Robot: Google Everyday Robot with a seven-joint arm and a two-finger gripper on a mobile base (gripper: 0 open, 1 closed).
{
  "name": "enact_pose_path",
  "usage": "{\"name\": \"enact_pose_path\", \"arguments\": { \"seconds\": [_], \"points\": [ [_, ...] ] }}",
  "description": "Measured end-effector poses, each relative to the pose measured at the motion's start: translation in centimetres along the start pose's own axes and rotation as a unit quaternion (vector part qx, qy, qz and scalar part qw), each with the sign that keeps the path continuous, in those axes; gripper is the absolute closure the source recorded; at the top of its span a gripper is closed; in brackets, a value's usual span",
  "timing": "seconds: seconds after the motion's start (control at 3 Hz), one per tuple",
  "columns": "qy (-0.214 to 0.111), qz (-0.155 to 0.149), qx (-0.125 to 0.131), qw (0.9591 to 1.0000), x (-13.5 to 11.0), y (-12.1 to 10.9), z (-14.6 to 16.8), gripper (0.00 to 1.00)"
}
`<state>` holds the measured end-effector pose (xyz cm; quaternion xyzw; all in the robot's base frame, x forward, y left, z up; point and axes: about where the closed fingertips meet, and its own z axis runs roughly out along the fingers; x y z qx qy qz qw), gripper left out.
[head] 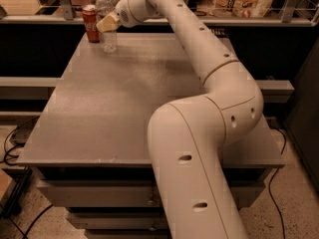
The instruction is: Move water bottle near coke can
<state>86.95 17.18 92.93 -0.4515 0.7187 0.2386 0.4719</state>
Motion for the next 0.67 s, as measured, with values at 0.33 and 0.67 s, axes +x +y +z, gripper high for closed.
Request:
{"name": "enact_pose_path", "arguments": {
  "seconds": [0.33, 0.67],
  "points": [
    [0.000, -0.001, -0.005, 1.0000, -0.19, 0.22, 0.05, 0.00],
    [0.000, -0.001, -0.005, 1.0000, -0.19, 0.22, 0.05, 0.00]
  ]
}}
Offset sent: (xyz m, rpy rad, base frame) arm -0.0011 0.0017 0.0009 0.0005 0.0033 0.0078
